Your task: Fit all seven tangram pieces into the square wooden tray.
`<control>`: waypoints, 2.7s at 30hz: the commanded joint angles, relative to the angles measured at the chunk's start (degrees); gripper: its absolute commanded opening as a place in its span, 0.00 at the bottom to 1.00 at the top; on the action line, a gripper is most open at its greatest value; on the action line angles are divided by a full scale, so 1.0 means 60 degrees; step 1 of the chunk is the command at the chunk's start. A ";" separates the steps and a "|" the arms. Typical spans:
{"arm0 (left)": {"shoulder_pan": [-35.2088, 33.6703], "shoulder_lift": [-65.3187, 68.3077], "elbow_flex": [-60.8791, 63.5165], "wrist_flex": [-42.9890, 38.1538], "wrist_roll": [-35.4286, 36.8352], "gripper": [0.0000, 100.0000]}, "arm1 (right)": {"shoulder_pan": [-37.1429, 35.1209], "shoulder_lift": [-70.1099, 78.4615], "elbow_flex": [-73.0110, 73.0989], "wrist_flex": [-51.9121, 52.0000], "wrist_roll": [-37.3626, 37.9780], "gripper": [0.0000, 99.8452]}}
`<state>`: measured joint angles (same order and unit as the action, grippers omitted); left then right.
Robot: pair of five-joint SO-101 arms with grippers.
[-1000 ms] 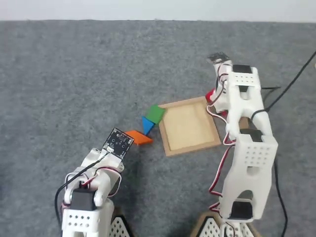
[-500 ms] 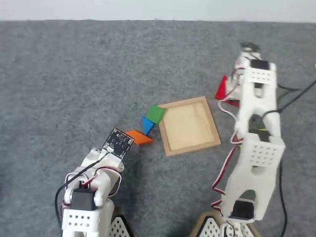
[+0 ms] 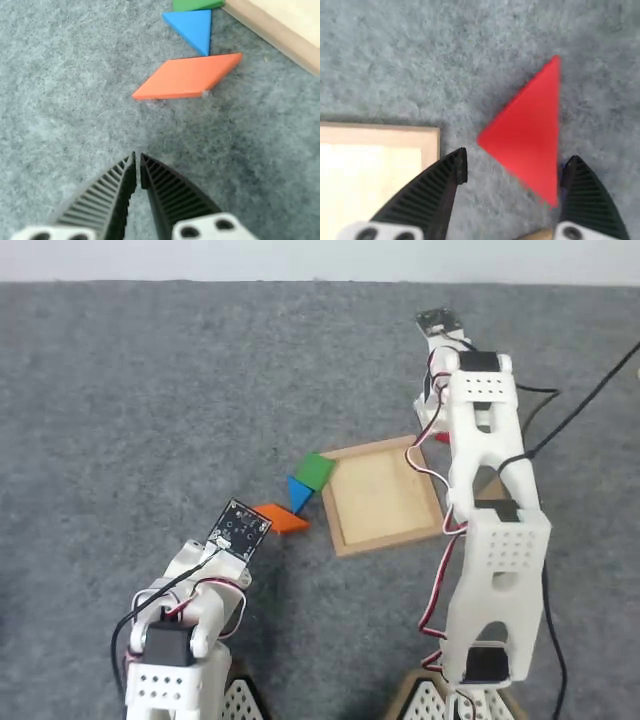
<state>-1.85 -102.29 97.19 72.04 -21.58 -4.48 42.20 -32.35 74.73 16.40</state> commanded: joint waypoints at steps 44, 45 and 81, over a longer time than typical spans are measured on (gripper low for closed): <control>-0.0059 -0.0117 -0.0110 0.0029 -0.0103 0.01 | 0.0374 -0.1194 -0.0527 0.3465 0.0059 0.31; -0.0059 -0.0117 -0.0110 0.0029 -0.0103 0.01 | 0.0286 -0.1414 -0.0513 0.3670 0.0147 0.31; -0.0059 -0.0117 -0.0110 0.0029 -0.0103 0.01 | 0.0110 0.0520 -0.0249 0.3348 0.0425 0.33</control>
<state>-1.76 -102.29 97.19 72.04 -21.58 -4.66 45.45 -33.67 93.71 19.12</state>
